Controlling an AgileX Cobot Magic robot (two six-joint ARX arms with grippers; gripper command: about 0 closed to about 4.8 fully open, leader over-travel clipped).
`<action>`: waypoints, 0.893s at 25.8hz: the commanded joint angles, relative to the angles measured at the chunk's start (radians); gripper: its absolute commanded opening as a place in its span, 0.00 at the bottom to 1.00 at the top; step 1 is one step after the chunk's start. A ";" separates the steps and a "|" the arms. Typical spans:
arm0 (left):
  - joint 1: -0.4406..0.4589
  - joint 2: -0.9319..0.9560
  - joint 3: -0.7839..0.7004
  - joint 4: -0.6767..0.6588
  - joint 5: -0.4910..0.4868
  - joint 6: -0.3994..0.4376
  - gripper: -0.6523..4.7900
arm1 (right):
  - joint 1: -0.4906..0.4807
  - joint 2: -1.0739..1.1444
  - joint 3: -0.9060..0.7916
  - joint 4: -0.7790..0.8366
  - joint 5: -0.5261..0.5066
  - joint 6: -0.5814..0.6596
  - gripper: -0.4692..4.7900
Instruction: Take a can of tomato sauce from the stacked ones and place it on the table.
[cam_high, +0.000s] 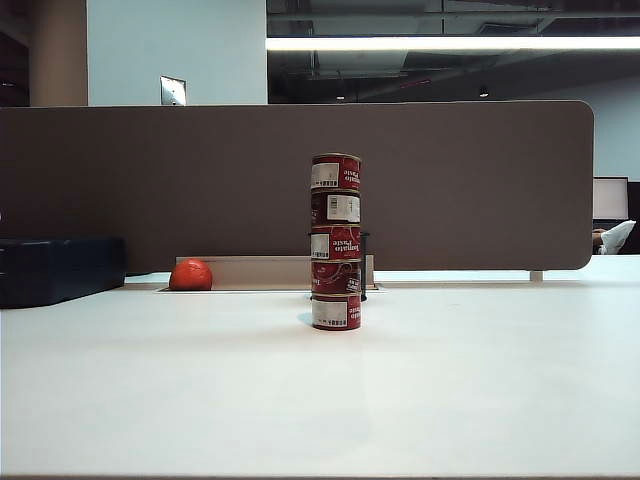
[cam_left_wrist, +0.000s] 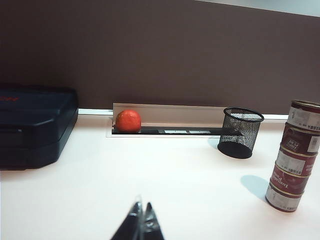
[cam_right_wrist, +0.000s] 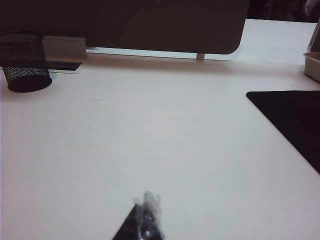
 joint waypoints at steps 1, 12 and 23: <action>0.001 0.001 0.002 0.012 0.000 0.003 0.11 | 0.000 -0.001 0.002 0.014 -0.002 0.001 0.08; 0.001 0.000 0.002 0.013 0.000 0.003 0.11 | 0.000 -0.001 0.003 0.024 -0.006 0.010 0.08; 0.001 0.000 0.003 0.045 0.146 0.002 0.11 | 0.000 -0.001 0.180 -0.009 -0.118 0.181 0.08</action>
